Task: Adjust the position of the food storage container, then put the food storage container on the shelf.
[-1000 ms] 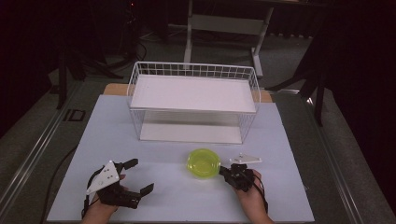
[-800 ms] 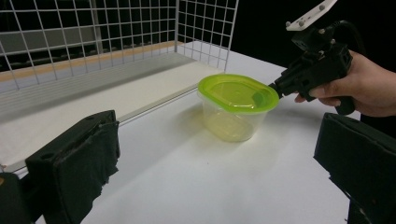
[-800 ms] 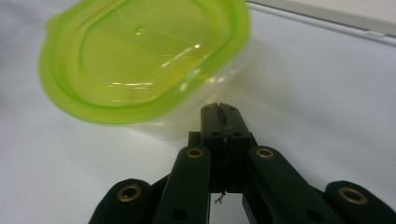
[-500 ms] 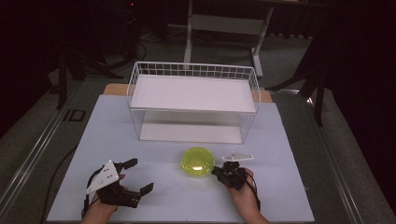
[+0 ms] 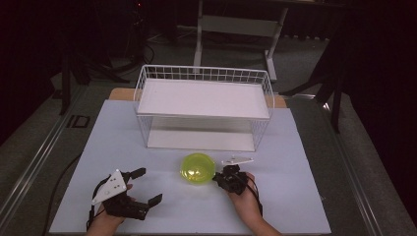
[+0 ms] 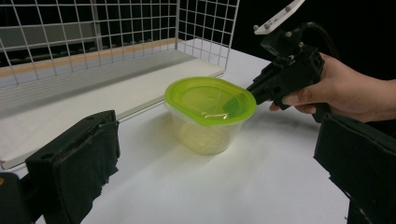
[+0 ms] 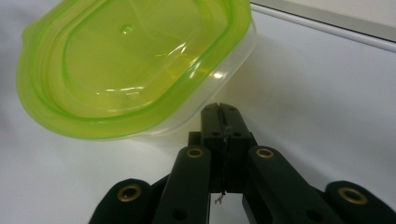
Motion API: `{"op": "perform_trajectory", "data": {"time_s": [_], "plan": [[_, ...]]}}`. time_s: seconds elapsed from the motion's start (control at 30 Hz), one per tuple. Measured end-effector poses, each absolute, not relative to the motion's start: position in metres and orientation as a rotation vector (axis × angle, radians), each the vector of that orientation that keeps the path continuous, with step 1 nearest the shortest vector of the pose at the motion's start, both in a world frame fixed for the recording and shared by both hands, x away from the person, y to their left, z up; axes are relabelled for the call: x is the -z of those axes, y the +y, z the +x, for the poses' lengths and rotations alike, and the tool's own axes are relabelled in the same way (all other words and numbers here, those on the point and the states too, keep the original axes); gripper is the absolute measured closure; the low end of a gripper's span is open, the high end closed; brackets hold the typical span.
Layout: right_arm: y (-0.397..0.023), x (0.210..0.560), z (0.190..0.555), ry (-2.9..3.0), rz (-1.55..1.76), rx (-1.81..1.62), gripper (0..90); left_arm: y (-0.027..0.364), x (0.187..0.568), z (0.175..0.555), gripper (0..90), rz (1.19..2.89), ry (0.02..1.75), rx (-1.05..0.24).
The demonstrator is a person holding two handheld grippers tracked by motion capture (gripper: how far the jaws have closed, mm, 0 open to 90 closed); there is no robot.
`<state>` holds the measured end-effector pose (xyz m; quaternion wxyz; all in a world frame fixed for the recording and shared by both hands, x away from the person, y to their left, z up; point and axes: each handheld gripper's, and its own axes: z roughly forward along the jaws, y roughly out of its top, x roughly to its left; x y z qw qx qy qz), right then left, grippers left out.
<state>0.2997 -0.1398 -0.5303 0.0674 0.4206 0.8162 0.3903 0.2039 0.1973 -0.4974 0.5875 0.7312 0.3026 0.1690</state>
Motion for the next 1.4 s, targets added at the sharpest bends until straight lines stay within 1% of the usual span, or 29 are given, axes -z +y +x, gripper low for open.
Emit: {"op": "perform_trajectory", "data": {"time_s": [0.27, 0.43, 0.47, 0.5, 0.63, 0.73, 0.8, 0.83, 0.87, 0.9, 0.97, 1.0, 1.03, 1.07, 1.13, 1.17, 1.23, 1.27, 1.33, 1.4], "plan": [[-0.125, 0.532, 0.305, 2.470, 1.219, -1.211, 89.9, 0.197, 0.497, 0.204, 1.0, 1.708, 0.698, -0.391], [-0.131, 0.527, 0.305, 2.444, 1.194, -1.191, 89.7, 0.197, 0.497, 0.203, 1.0, 1.704, 0.698, -0.392], [-0.134, 0.525, 0.304, 2.432, 1.188, -1.192, 88.8, 0.198, 0.497, 0.204, 1.0, 1.705, 0.704, -0.405], [-0.138, 0.523, 0.302, 2.422, 1.180, -1.187, 85.9, 0.198, 0.497, 0.204, 0.9, 1.696, 0.714, -0.400], [-0.152, 0.517, 0.298, 2.386, 1.149, -1.176, 81.4, 0.198, 0.497, 0.205, 1.0, 1.683, 0.724, -0.390], [-0.162, 0.511, 0.294, 2.369, 1.149, -1.192, 74.4, 0.196, 0.496, 0.204, 1.0, 1.687, 0.711, -0.382], [-0.167, 0.505, 0.286, 2.358, 1.125, -1.218, 64.9, 0.195, 0.494, 0.203, 0.9, 1.684, 0.699, -0.369], [-0.167, 0.505, 0.286, 2.358, 1.125, -1.218, 64.9, 0.195, 0.494, 0.203, 1.0, 1.684, 0.699, -0.369], [-0.170, 0.498, 0.278, 2.352, 1.108, -1.242, 53.2, 0.193, 0.491, 0.203, 1.0, 1.686, 0.686, -0.349], [-0.170, 0.496, 0.275, 2.344, 1.104, -1.261, 50.6, 0.191, 0.489, 0.202, 1.0, 1.706, 0.677, -0.353], [-0.170, 0.490, 0.267, 2.330, 1.071, -1.275, 39.8, 0.189, 0.487, 0.201, 1.0, 1.721, 0.652, -0.381], [-0.170, 0.490, 0.267, 2.330, 1.071, -1.275, 39.8, 0.189, 0.487, 0.201, 1.0, 1.721, 0.652, -0.381], [-0.170, 0.483, 0.261, 2.317, 1.045, -1.313, 32.0, 0.187, 0.484, 0.200, 1.0, 1.720, 0.633, -0.373], [-0.169, 0.481, 0.259, 2.311, 1.035, -1.318, 31.4, 0.186, 0.482, 0.200, 1.0, 1.720, 0.618, -0.361], [-0.167, 0.477, 0.254, 2.297, 0.988, -1.332, 28.9, 0.184, 0.478, 0.200, 1.0, 1.727, 0.606, -0.375], [-0.166, 0.475, 0.251, 2.303, 0.942, -1.321, 26.7, 0.183, 0.476, 0.201, 1.0, 1.735, 0.597, -0.382], [-0.162, 0.473, 0.248, 2.305, 0.883, -1.323, 19.8, 0.182, 0.473, 0.203, 1.0, 1.744, 0.590, -0.395], [-0.161, 0.472, 0.247, 2.308, 0.882, -1.337, 19.2, 0.182, 0.471, 0.204, 1.0, 1.752, 0.595, -0.408], [-0.158, 0.470, 0.248, 2.338, 0.875, -1.385, 16.9, 0.181, 0.468, 0.206, 1.0, 1.751, 0.611, -0.478], [-0.158, 0.469, 0.248, 2.336, 0.855, -1.407, 16.8, 0.181, 0.466, 0.208, 1.0, 1.750, 0.620, -0.466]]}}
